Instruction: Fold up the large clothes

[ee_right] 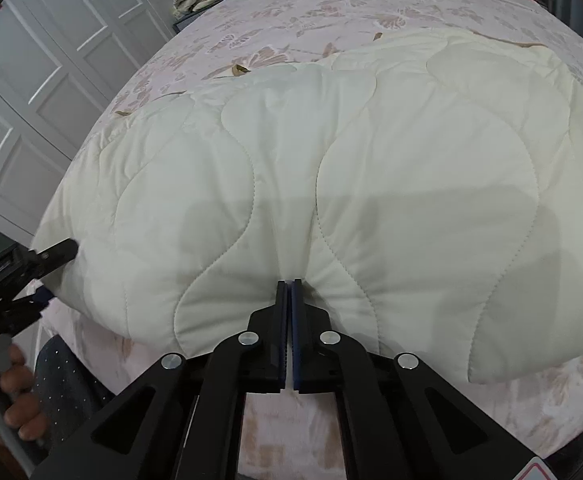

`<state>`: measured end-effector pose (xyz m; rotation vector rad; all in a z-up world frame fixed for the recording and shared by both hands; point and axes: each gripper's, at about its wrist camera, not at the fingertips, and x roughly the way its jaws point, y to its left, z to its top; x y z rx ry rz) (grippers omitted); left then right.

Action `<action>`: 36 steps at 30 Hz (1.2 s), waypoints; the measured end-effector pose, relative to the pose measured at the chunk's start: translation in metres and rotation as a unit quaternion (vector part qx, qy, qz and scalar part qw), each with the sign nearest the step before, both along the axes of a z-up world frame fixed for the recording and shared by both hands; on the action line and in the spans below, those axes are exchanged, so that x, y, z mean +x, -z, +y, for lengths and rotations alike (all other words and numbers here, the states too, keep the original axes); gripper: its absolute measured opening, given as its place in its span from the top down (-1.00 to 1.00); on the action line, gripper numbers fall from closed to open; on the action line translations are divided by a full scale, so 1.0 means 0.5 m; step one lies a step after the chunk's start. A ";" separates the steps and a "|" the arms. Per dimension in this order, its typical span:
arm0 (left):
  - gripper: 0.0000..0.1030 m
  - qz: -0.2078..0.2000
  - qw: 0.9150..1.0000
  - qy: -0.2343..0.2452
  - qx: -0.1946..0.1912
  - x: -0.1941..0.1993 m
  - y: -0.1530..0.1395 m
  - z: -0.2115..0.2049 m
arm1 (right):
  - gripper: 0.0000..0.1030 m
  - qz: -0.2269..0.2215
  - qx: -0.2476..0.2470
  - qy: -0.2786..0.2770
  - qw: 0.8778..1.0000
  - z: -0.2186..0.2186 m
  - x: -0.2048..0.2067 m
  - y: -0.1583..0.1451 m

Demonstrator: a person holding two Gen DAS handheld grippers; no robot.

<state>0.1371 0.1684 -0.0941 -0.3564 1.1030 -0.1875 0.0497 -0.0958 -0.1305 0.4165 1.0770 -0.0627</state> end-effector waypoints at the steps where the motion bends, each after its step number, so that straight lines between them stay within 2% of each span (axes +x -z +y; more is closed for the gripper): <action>1: 0.33 -0.008 1.000 0.005 0.000 -0.005 -0.015 -0.005 | 1.00 0.000 -0.001 -0.001 1.000 0.000 0.002 0.003; 4: 0.50 -0.036 0.999 0.022 0.000 -0.019 -0.061 -0.021 | 1.00 0.001 0.004 -0.002 1.000 -0.004 0.003 0.010; 8: 0.60 -0.071 0.996 0.047 -0.012 -0.036 -0.127 -0.056 | 1.00 0.000 -0.002 -0.010 1.000 -0.003 0.005 0.018; 15: 0.67 -0.132 0.983 0.124 -0.023 -0.096 -0.237 -0.185 | 1.00 0.000 0.037 -0.003 0.999 -0.030 0.009 0.027; 18: 0.68 -0.160 0.976 0.148 0.000 -0.113 -0.269 -0.240 | 1.00 -0.013 0.071 0.019 0.997 -0.051 -0.023 -0.011; 20: 0.68 -0.159 0.975 0.158 -0.002 -0.111 -0.282 -0.259 | 1.00 -0.027 0.087 0.016 0.996 -0.059 -0.060 -0.043; 22: 0.68 -0.162 0.973 0.166 0.000 -0.111 -0.293 -0.277 | 1.00 -0.021 0.093 0.013 0.995 -0.063 -0.086 -0.052; 24: 0.68 -0.166 0.971 0.174 0.005 -0.115 -0.300 -0.294 | 1.00 -0.007 0.121 0.014 0.993 -0.067 -0.101 -0.031; 26: 0.69 -0.166 0.969 0.181 0.006 -0.122 -0.303 -0.311 | 1.00 0.005 0.126 0.025 0.992 -0.069 -0.098 0.001; 30: 0.70 -0.159 0.965 0.207 0.012 -0.145 -0.308 -0.358 | 1.00 0.005 0.158 0.045 0.986 -0.080 -0.088 0.047; 36: 0.70 -0.161 0.951 0.263 0.022 -0.188 -0.302 -0.454 | 1.00 -0.013 0.204 0.046 0.978 -0.095 -0.094 0.065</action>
